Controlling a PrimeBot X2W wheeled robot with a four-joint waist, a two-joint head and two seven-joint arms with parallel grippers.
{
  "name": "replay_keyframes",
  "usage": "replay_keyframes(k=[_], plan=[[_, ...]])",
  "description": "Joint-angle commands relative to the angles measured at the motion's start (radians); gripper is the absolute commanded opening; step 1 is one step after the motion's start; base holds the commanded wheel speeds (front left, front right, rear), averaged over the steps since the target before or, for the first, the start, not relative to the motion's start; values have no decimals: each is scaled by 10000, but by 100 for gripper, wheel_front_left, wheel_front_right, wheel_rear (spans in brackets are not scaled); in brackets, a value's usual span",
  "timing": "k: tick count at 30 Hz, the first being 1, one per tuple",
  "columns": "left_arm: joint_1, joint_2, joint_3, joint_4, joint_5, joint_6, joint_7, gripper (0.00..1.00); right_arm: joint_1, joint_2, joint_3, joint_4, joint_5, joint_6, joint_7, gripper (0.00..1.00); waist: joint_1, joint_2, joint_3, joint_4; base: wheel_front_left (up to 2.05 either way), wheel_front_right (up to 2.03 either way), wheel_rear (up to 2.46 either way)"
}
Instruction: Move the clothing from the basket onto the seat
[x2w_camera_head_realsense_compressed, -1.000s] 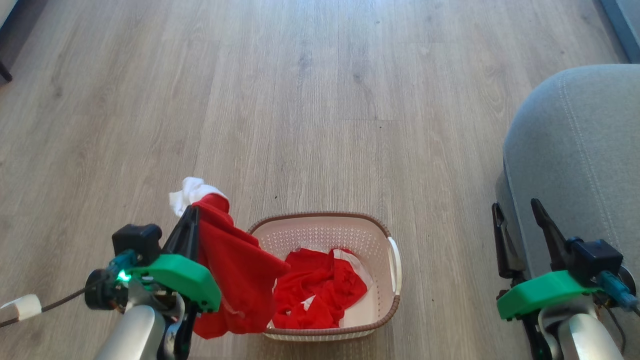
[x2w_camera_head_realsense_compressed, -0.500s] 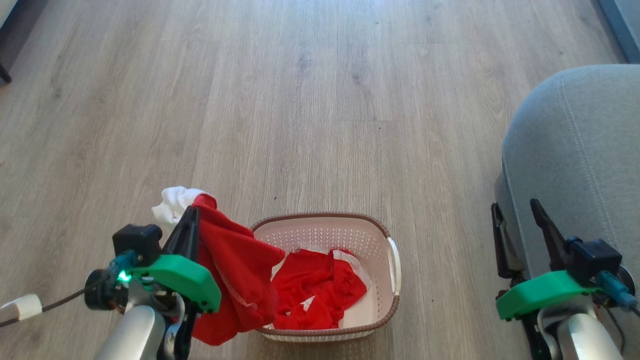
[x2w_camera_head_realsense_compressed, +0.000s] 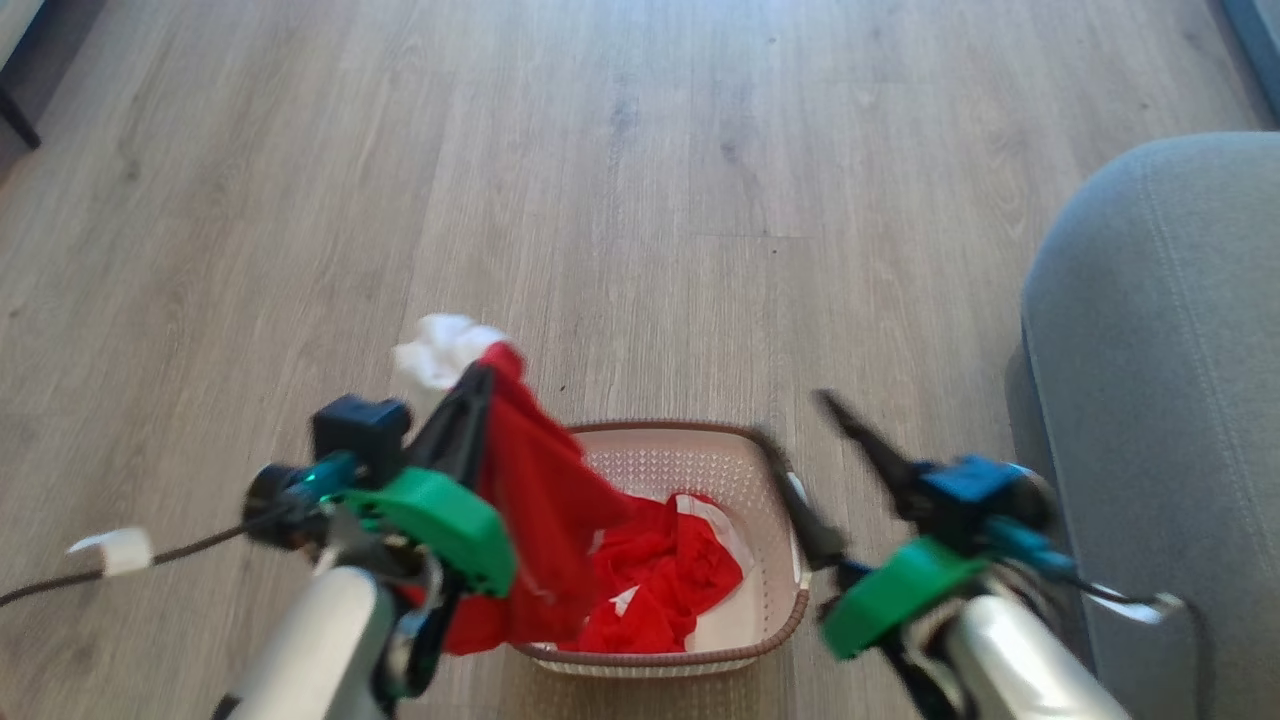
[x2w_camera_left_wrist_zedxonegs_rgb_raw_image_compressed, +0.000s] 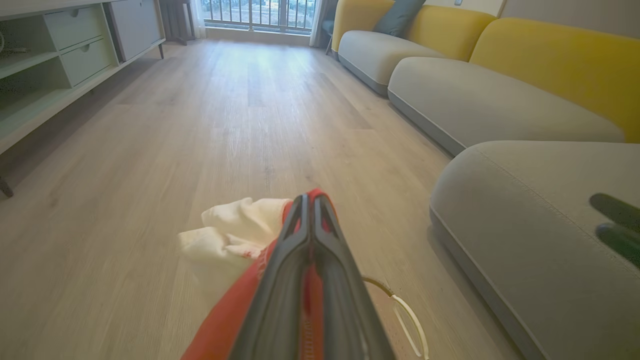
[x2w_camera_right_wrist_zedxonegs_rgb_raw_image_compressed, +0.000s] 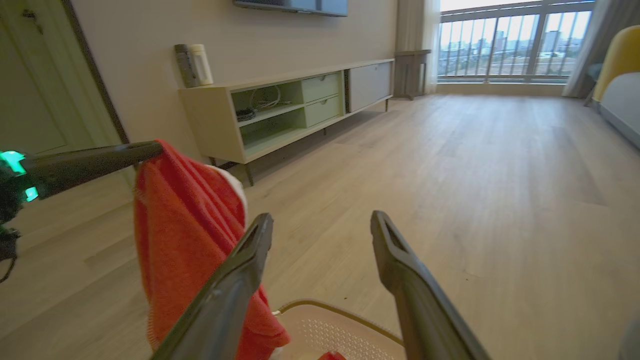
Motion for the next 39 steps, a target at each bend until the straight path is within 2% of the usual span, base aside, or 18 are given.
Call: replay_keyframes(k=[1, 4, 8, 15, 19, 20, 21, 22, 30, 31, 33, 34, 35, 39], plan=[[-764, -65, 125, -486, 128, -75, 85, 0, -782, -218, 908, -137, 282, -2, -65, 100, 0, 0, 21, 60, 0, 0, 0], [-1022, -297, -219, -588, 213, -186, 224, 0, -1383, -375, 1896, 99, 756, -2, -65, 100, 0, 0, 64, 158, 0, 0, 0], [-1245, -511, -559, -656, 317, -299, 315, 0, -1823, -475, 2520, 316, 1047, -2, -65, 100, 0, 0, 88, 246, 0, 0, 0], [-1589, -1023, -1611, -1291, 494, -759, 555, 0, -2320, -541, 3046, 728, 1498, -2, -65, 100, 0, 0, 201, 434, 0, 0, 0], [-1584, -1214, -2090, -1644, 482, -869, 682, 0, -2398, -521, 3198, 965, 1650, -2, -65, 100, 0, 0, 192, 430, 0, 0, 0], [-1564, -1238, -2150, -1700, 467, -864, 701, 0, -2410, -532, 3242, 1008, 1714, -2, -65, 36, 0, 0, 183, 423, 0, 0, 0], [-1540, -1251, -2189, -1746, 458, -848, 715, 0, -2421, -559, 3255, 1022, 1773, -2, -65, 7, 0, 0, 173, 412, 0, 0, 0], [-1511, -1259, -2210, -1782, 436, -833, 728, 0, -2411, -581, 3230, 1028, 1851, -2, -65, 0, 0, 0, 166, 400, 0, 0, 0], [-1282, -1094, -1993, -1558, 284, -640, 627, 0, -2221, -865, 2481, 808, 2070, -2, -65, 0, 0, 0, 173, 173, 0, 0, 0], [-1250, -1086, -1969, -1510, 259, -629, 581, 10, -2196, -903, 2350, 763, 2064, -2, -65, 0, 0, 0, 178, 126, 0, 0, 0], [-1174, -1068, -1902, -1345, 207, -594, 464, 43, -2151, -991, 2066, 697, 2040, -2, -65, 0, 0, 0, 176, 8, 0, 0, 0], [-1139, -1042, -1864, -1230, 219, -559, 377, 76, -2132, -1031, 1911, 658, 2033, -2, -65, 0, 0, 0, 180, -68, 0, 0, 0], [-1104, -992, -1835, -1091, 282, -507, 268, 100, -2113, -1074, 1770, 620, 2029, -2, -65, 0, 0, 0, 180, -162, 0, 0, 0], [-824, -985, -1760, -377, 282, -431, -319, 100, -2040, -1326, 1143, 440, 1976, -2, -65, 0, 0, 0, 228, -578, 0, 0, 0]])
